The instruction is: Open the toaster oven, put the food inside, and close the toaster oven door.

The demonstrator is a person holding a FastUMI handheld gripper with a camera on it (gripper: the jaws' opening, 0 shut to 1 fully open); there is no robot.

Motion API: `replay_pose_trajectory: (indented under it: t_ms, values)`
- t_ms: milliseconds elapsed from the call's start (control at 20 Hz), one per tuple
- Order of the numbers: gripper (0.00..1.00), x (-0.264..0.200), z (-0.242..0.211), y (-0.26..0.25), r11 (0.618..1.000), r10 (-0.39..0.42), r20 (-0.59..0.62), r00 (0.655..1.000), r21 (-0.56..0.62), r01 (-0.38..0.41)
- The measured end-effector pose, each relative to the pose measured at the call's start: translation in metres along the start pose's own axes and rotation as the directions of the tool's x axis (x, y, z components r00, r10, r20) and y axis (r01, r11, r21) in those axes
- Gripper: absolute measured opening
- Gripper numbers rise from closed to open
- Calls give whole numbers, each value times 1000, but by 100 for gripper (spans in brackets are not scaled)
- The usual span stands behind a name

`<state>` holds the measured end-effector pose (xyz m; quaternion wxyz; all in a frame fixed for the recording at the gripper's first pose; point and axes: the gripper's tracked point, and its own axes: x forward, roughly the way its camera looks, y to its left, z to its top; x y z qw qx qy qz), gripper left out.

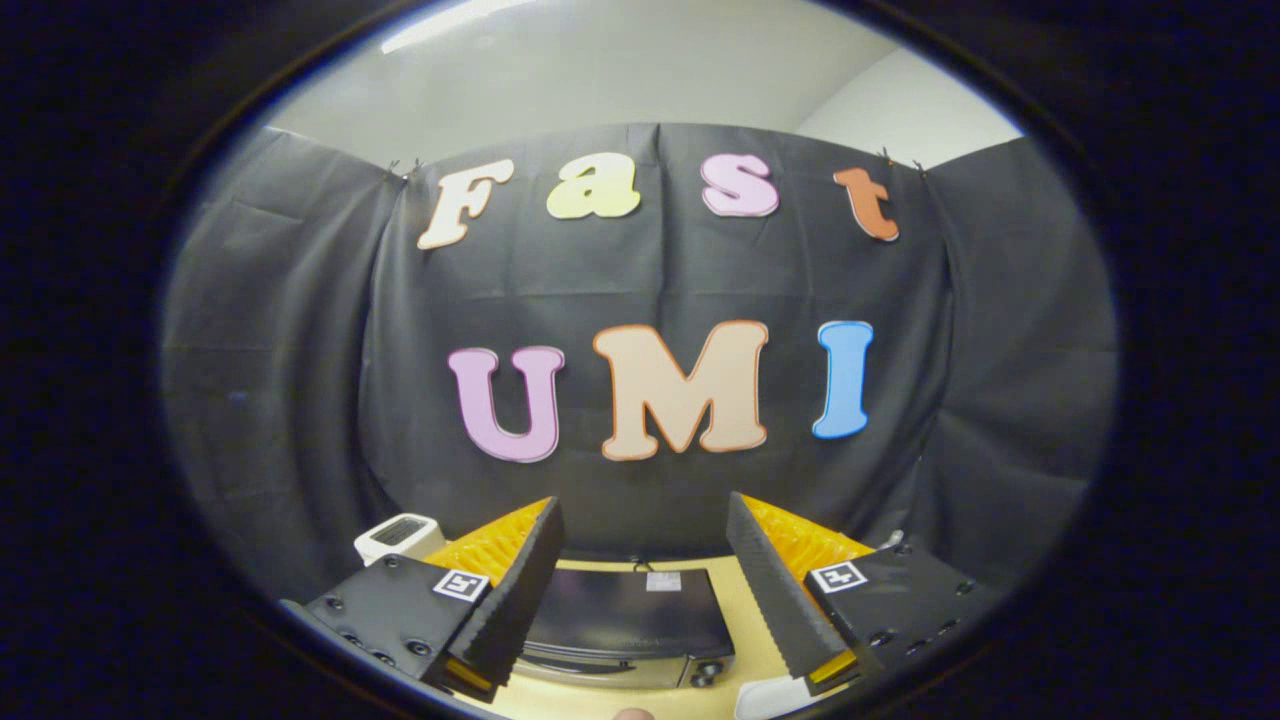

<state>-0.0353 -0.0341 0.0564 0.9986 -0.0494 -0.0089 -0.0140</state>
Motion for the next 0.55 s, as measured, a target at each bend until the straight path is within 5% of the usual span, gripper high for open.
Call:
replay_pose_trajectory:
  t_ms: [550]
  values:
    - [100,-9,39,-11,1000,-26,32,999,10,26]
